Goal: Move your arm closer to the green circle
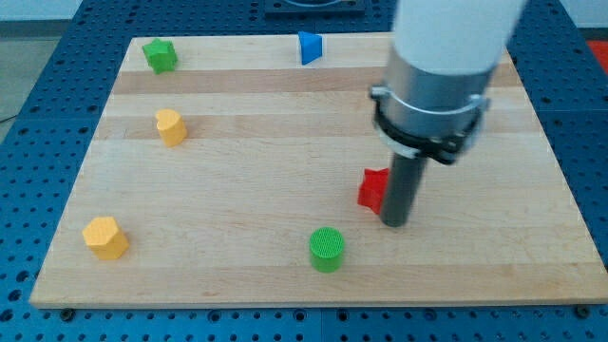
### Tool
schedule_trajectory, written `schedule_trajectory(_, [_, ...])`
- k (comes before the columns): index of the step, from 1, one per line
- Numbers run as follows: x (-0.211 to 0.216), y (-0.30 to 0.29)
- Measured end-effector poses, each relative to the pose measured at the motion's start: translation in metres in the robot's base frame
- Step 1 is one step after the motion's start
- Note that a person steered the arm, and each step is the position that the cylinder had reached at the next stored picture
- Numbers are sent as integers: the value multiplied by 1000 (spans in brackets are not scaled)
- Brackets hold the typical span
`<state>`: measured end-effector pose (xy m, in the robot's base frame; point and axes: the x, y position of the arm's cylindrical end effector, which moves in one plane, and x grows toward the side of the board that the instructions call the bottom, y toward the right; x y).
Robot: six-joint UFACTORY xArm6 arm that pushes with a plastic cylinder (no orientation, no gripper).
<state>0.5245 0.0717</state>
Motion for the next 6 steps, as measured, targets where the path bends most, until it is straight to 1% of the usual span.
schedule_trajectory(1, [-47, -29])
schedule_trajectory(2, [-89, -38])
schedule_trajectory(3, [-89, -39])
schedule_trajectory(4, [-33, -41])
schedule_trajectory(5, [-9, 20])
schedule_trajectory(6, [31, 62])
